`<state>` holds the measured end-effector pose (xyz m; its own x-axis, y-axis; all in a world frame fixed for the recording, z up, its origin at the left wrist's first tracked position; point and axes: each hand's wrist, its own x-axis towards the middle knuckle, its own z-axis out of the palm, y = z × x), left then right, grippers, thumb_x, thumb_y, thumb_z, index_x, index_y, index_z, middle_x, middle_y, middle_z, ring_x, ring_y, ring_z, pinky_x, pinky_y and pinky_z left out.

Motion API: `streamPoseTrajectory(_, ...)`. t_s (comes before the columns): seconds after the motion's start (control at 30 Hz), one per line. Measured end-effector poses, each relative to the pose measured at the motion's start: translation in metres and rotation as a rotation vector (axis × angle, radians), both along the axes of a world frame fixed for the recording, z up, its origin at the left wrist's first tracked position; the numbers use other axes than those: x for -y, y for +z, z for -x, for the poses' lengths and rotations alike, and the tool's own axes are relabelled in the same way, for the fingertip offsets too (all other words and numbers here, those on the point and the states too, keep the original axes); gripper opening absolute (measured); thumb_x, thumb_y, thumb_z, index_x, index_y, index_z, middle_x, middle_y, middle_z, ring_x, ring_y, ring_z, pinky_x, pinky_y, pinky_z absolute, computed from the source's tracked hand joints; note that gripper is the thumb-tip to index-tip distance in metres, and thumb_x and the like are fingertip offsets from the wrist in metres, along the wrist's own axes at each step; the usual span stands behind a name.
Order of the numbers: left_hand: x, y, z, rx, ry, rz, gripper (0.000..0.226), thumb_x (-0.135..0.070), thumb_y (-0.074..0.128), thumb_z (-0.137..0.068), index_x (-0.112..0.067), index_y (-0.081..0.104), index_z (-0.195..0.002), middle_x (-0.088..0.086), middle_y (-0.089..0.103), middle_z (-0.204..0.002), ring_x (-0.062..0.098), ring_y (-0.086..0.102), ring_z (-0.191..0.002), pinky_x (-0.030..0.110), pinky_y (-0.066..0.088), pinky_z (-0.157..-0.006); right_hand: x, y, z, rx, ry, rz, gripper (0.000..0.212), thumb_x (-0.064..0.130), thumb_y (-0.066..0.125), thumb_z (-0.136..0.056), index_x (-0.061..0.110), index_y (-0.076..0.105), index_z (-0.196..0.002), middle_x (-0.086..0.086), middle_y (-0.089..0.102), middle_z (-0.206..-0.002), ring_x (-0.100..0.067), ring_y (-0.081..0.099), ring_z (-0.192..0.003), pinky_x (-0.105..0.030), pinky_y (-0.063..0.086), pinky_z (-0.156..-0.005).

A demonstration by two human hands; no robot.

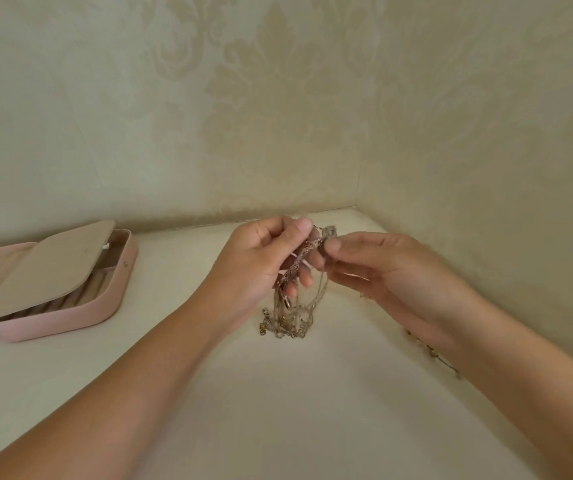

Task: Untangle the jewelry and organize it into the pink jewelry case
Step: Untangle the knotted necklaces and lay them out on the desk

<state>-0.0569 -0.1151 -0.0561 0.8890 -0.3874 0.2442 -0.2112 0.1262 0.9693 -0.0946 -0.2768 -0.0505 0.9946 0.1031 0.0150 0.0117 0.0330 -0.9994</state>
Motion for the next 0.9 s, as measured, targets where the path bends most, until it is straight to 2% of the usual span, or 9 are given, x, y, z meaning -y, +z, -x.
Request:
streamPoseTrajectory(0.13, 0.001, 0.001, -0.003, -0.105, 0.04, 0.126, 0.022, -0.036, 0.058, -0.08, -0.015, 0.06, -0.072, -0.005, 0.059, -0.07, 0.008, 0.053, -0.054, 0.017, 0.034, -0.038, 0.001, 0.003, -0.001, -0.055, 0.016, -0.286, 0.013, 0.015, 0.062, -0.076, 0.01, 0.073, -0.079, -0.004, 0.068, -0.08, -0.011, 0.062, -0.067, -0.029, 0.054, -0.085)
streamPoseTrajectory(0.23, 0.0, 0.006, -0.003, -0.235, -0.013, 0.242, 0.02, -0.035, 0.057, -0.078, -0.016, 0.057, -0.072, -0.006, 0.055, -0.062, 0.005, 0.047, -0.046, 0.013, 0.028, -0.033, -0.003, 0.005, 0.0, -0.089, 0.072, -0.339, 0.016, 0.011, 0.061, -0.075, 0.014, 0.075, -0.068, 0.0, 0.058, -0.064, -0.008, 0.048, -0.05, -0.03, 0.047, -0.081)
streamPoseTrajectory(0.3, 0.0, 0.008, -0.003, -0.269, -0.035, 0.266, 0.019, -0.036, 0.055, -0.079, -0.017, 0.054, -0.077, -0.009, 0.047, -0.053, 0.002, 0.039, -0.04, 0.011, 0.022, -0.032, -0.004, 0.003, 0.001, -0.096, 0.07, -0.323, 0.015, 0.012, 0.062, -0.073, 0.013, 0.076, -0.069, 0.0, 0.058, -0.062, -0.008, 0.049, -0.052, -0.029, 0.045, -0.081)
streamPoseTrajectory(0.47, -0.003, 0.005, -0.003, -0.284, -0.111, 0.264, 0.017, -0.033, 0.052, -0.083, -0.018, 0.06, -0.087, -0.011, 0.03, -0.039, -0.001, 0.023, -0.029, 0.012, 0.021, -0.031, -0.001, 0.0, -0.003, -0.116, 0.022, -0.401, 0.014, 0.017, 0.064, -0.072, 0.013, 0.077, -0.072, -0.003, 0.071, -0.085, -0.015, 0.067, -0.08, -0.032, 0.052, -0.09)
streamPoseTrajectory(0.67, -0.005, 0.007, -0.001, -0.371, -0.189, 0.337, 0.024, -0.035, 0.053, -0.083, -0.025, 0.074, -0.089, -0.011, 0.026, -0.031, -0.001, 0.022, -0.024, 0.012, 0.017, -0.031, -0.007, 0.004, -0.002, -0.119, 0.019, -0.648, 0.018, 0.013, 0.056, -0.075, 0.009, 0.068, -0.062, -0.007, 0.066, -0.073, -0.02, 0.069, -0.073, -0.037, 0.054, -0.087)
streamPoseTrajectory(0.73, -0.009, 0.007, -0.002, -0.397, -0.256, 0.352, 0.031, -0.038, 0.051, -0.084, -0.031, 0.074, -0.103, -0.011, 0.027, -0.03, 0.0, 0.023, -0.022, 0.013, 0.016, -0.032, -0.003, 0.01, -0.001, -0.1, -0.001, -0.759, 0.019, 0.014, 0.053, -0.078, 0.01, 0.06, -0.06, -0.005, 0.059, -0.062, -0.019, 0.066, -0.063, -0.038, 0.057, -0.081)
streamPoseTrajectory(0.8, -0.014, 0.007, -0.004, -0.41, -0.315, 0.344, 0.04, -0.042, 0.048, -0.085, -0.032, 0.067, -0.119, -0.012, 0.027, -0.031, -0.001, 0.024, -0.022, 0.014, 0.015, -0.034, 0.005, 0.016, -0.001, -0.09, -0.02, -0.813, 0.02, 0.016, 0.051, -0.083, 0.011, 0.055, -0.064, 0.002, 0.044, -0.048, -0.012, 0.052, -0.046, -0.029, 0.059, -0.064)
streamPoseTrajectory(0.87, -0.016, 0.005, -0.005, -0.404, -0.356, 0.321, 0.043, -0.043, 0.047, -0.087, -0.029, 0.064, -0.124, -0.013, 0.028, -0.033, -0.001, 0.024, -0.022, 0.016, 0.014, -0.035, 0.014, 0.021, -0.002, -0.076, -0.056, -0.727, 0.021, 0.019, 0.049, -0.091, 0.012, 0.054, -0.071, 0.006, 0.029, -0.043, -0.007, 0.032, -0.036, -0.02, 0.048, -0.046)
streamPoseTrajectory(0.9, -0.017, 0.005, -0.006, -0.397, -0.373, 0.305, 0.042, -0.042, 0.046, -0.089, -0.027, 0.065, -0.123, -0.013, 0.028, -0.033, -0.002, 0.024, -0.022, 0.017, 0.012, -0.036, 0.018, 0.022, -0.003, -0.057, -0.095, -0.615, 0.022, 0.02, 0.049, -0.093, 0.012, 0.055, -0.074, 0.006, 0.028, -0.044, -0.007, 0.027, -0.036, -0.018, 0.043, -0.042)
